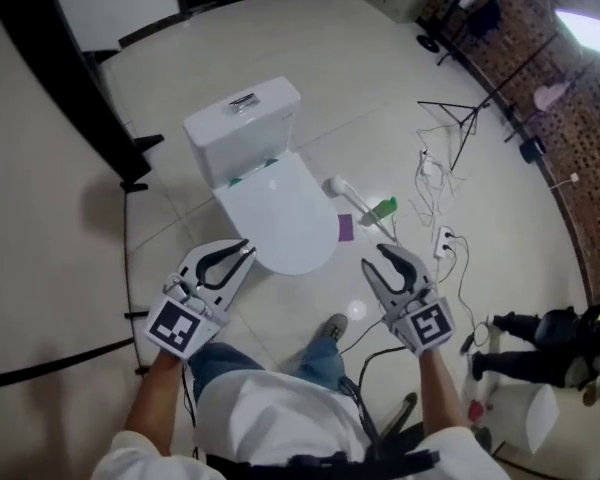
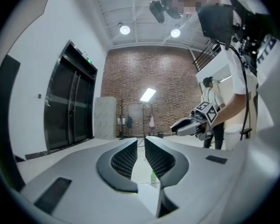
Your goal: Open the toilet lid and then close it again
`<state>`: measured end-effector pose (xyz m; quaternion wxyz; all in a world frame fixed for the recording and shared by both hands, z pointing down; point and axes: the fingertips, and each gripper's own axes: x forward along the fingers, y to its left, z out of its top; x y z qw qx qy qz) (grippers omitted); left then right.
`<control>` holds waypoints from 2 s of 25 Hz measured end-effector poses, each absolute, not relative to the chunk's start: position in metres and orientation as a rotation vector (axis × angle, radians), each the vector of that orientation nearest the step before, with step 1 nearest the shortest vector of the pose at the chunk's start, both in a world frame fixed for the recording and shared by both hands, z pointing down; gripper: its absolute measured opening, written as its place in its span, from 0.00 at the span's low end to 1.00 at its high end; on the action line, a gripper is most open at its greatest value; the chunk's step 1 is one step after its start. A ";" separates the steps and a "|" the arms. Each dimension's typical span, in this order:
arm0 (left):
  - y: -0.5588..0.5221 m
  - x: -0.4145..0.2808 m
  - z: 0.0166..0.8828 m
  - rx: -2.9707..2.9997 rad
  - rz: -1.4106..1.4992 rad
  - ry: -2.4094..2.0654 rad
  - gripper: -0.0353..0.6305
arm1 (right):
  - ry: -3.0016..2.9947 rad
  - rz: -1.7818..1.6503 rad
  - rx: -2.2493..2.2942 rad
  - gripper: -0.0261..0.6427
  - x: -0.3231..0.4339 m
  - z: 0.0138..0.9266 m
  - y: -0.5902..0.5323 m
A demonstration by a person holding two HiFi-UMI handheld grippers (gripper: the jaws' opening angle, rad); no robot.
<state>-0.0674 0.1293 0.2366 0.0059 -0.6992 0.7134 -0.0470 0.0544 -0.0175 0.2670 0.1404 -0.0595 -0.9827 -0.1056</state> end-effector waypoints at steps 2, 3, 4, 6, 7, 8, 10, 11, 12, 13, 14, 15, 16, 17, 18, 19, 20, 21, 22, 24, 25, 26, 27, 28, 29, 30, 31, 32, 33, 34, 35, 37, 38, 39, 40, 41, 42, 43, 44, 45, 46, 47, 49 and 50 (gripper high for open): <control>0.103 -0.054 0.246 -2.096 -0.119 2.327 0.12 | -2.779 -0.362 -0.303 0.24 0.066 0.286 -0.048; 0.091 -0.048 0.250 -2.052 -0.107 2.376 0.12 | -2.744 -0.401 -0.369 0.24 0.071 0.293 -0.063; 0.081 -0.043 0.256 -2.013 -0.115 2.417 0.12 | -2.705 -0.450 -0.432 0.24 0.074 0.301 -0.076; 0.065 -0.032 0.274 -1.959 -0.172 2.476 0.12 | -2.615 -0.561 -0.535 0.24 0.080 0.321 -0.097; 0.060 -0.027 0.287 -1.949 -0.205 2.501 0.12 | -2.570 -0.619 -0.581 0.24 0.082 0.335 -0.104; 0.056 -0.024 0.302 -1.945 -0.237 2.532 0.13 | -2.527 -0.680 -0.627 0.24 0.084 0.351 -0.109; 0.050 -0.020 0.336 -1.941 -0.284 2.611 0.17 | -2.447 -0.813 -0.727 0.24 0.084 0.388 -0.114; 0.048 -0.020 0.353 -1.940 -0.305 2.647 0.17 | -2.412 -0.879 -0.777 0.24 0.083 0.409 -0.114; 0.046 -0.019 0.370 -1.941 -0.329 2.675 0.17 | -2.380 -0.943 -0.822 0.24 0.081 0.430 -0.113; 0.045 -0.020 0.387 -1.944 -0.351 2.694 0.17 | -2.343 -1.006 -0.863 0.24 0.080 0.452 -0.111; 0.043 -0.019 0.403 -1.950 -0.367 2.707 0.17 | -2.302 -1.065 -0.900 0.24 0.079 0.475 -0.108; 0.042 -0.018 0.419 -1.961 -0.379 2.718 0.17 | -2.261 -1.115 -0.934 0.24 0.079 0.499 -0.105; 0.041 -0.018 0.436 -1.973 -0.392 2.727 0.17 | -2.225 -1.157 -0.966 0.24 0.079 0.522 -0.102; 0.040 -0.017 0.453 -1.982 -0.408 2.732 0.17 | -2.197 -1.193 -0.994 0.24 0.079 0.544 -0.099; 0.038 -0.015 0.471 -1.987 -0.431 2.728 0.17 | -2.178 -1.223 -1.019 0.24 0.077 0.565 -0.095; 0.037 -0.013 0.490 -1.993 -0.465 2.710 0.17 | -2.164 -1.246 -1.040 0.25 0.075 0.586 -0.091; 0.036 -0.009 0.510 -2.004 -0.514 2.681 0.17 | -2.151 -1.266 -1.060 0.26 0.074 0.608 -0.086; 0.036 -0.003 0.532 -2.019 -0.571 2.646 0.17 | -2.134 -1.285 -1.079 0.26 0.074 0.630 -0.081; 0.036 0.005 0.554 -2.036 -0.629 2.611 0.18 | -2.115 -1.308 -1.098 0.26 0.073 0.652 -0.078; 0.036 0.020 0.596 -2.068 -0.717 2.570 0.18 | -2.070 -1.363 -1.127 0.27 0.070 0.691 -0.074; 0.035 0.028 0.615 -2.085 -0.741 2.564 0.18 | -2.046 -1.386 -1.140 0.28 0.069 0.709 -0.074; 0.034 0.035 0.631 -2.099 -0.749 2.565 0.18 | -2.020 -1.407 -1.149 0.28 0.069 0.726 -0.075; 0.032 0.042 0.645 -2.108 -0.745 2.572 0.18 | -1.998 -1.428 -1.154 0.28 0.069 0.741 -0.077; 0.030 0.047 0.656 -2.112 -0.736 2.578 0.18 | -1.983 -1.448 -1.159 0.29 0.068 0.755 -0.079; 0.028 0.052 0.665 -2.116 -0.730 2.580 0.18 | -1.974 -1.463 -1.163 0.29 0.067 0.765 -0.080; 0.026 0.056 0.672 -2.117 -0.725 2.581 0.18 | -1.969 -1.475 -1.169 0.29 0.065 0.773 -0.080; 0.025 0.058 0.677 -2.115 -0.718 2.585 0.18 | -1.965 -1.485 -1.174 0.29 0.063 0.779 -0.080; 0.023 0.060 0.681 -2.111 -0.709 2.591 0.18 | -1.963 -1.494 -1.178 0.29 0.061 0.783 -0.080; 0.022 0.061 0.685 -2.107 -0.702 2.595 0.18 | -1.963 -1.502 -1.180 0.29 0.057 0.786 -0.079; 0.021 0.061 0.687 -2.104 -0.700 2.597 0.18 | -1.962 -1.511 -1.179 0.29 0.054 0.788 -0.079; 0.019 0.061 0.688 -2.100 -0.696 2.601 0.18 | -1.961 -1.522 -1.177 0.29 0.051 0.790 -0.079; 0.017 0.062 0.690 -2.090 -0.689 2.610 0.18 | -1.961 -1.537 -1.180 0.29 0.046 0.789 -0.078; 0.015 0.062 0.690 -2.088 -0.691 2.610 0.18 | -1.953 -1.543 -1.189 0.29 0.045 0.789 -0.078; 0.015 0.062 0.691 -2.085 -0.692 2.610 0.18 | -1.944 -1.549 -1.198 0.29 0.045 0.789 -0.078; 0.015 0.063 0.692 -2.082 -0.690 2.613 0.18 | -1.942 -1.543 -1.205 0.29 0.046 0.789 -0.078; 0.017 0.063 0.693 -2.081 -0.688 2.617 0.18 | -1.948 -1.522 -1.213 0.28 0.047 0.788 -0.077; 0.018 0.063 0.694 -2.083 -0.689 2.619 0.18 | -1.953 -1.499 -1.220 0.28 0.048 0.787 -0.075; 0.020 0.063 0.695 -2.085 -0.693 2.619 0.18 | -1.951 -1.487 -1.227 0.28 0.048 0.786 -0.074; 0.021 0.062 0.696 -2.085 -0.696 2.620 0.18 | -1.941 -1.483 -1.236 0.28 0.048 0.787 -0.074; 0.022 0.061 0.696 -2.083 -0.698 2.622 0.18 | -1.927 -1.483 -1.247 0.27 0.050 0.788 -0.073; 0.023 0.060 0.695 -2.077 -0.698 2.626 0.18 | -1.914 -1.481 -1.255 0.24 0.051 0.789 -0.073; 0.025 0.058 0.694 -2.070 -0.698 2.631 0.18 | -1.905 -1.478 -1.257 0.21 0.053 0.790 -0.073; 0.028 0.053 0.690 -2.054 -0.700 2.638 0.18 | -1.899 -1.469 -1.245 0.17 0.054 0.790 -0.072; 0.029 0.051 0.688 -2.046 -0.706 2.639 0.18 | -1.902 -1.461 -1.235 0.17 0.054 0.789 -0.071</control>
